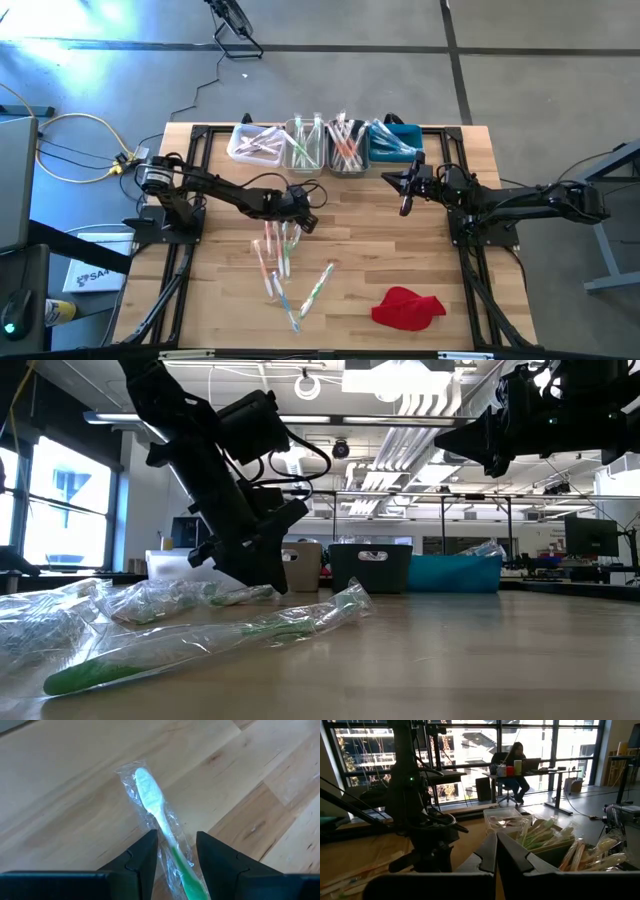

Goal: Pick & Place Toothbrushes
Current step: Put the green toothbrush into the gray bin

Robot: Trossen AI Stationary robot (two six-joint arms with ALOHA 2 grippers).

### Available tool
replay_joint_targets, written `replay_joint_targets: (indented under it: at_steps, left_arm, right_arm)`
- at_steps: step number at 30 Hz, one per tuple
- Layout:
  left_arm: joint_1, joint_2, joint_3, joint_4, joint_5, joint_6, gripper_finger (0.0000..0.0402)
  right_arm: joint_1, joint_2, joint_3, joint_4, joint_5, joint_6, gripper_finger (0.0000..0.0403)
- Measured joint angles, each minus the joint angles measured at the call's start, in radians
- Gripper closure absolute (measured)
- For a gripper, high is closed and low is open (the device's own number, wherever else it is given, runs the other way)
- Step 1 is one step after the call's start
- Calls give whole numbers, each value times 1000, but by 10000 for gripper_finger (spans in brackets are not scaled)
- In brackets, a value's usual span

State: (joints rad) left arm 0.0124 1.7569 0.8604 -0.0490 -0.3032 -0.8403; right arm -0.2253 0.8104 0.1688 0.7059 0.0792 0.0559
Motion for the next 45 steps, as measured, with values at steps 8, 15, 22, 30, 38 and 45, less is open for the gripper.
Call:
replay_joint_targets:
  at_steps: [8, 15, 22, 30, 38, 45]
  left_arm:
    - [0, 1, 0, -2, 2, 5, 265]
    - [0, 1, 0, -6, 8, 8, 270]
    - [1, 2, -1, -5, 17, 5, 324]
    - [1, 3, -2, -1, 25, -3, 370]
    - [0, 5, -5, 87, 36, 91, 386]
    - [1, -99, -5, 96, 29, 196, 384]
  right_arm:
    - [0, 0, 0, 0, 0, 0, 399]
    - [0, 0, 0, -1, 0, 0, 399]
    - [0, 0, 0, -5, 0, 0, 399]
    - [0, 0, 0, -7, 0, 0, 400]
    - [0, 0, -2, -25, 0, 0, 399]
    - [0, 0, -2, -30, 0, -7, 399]
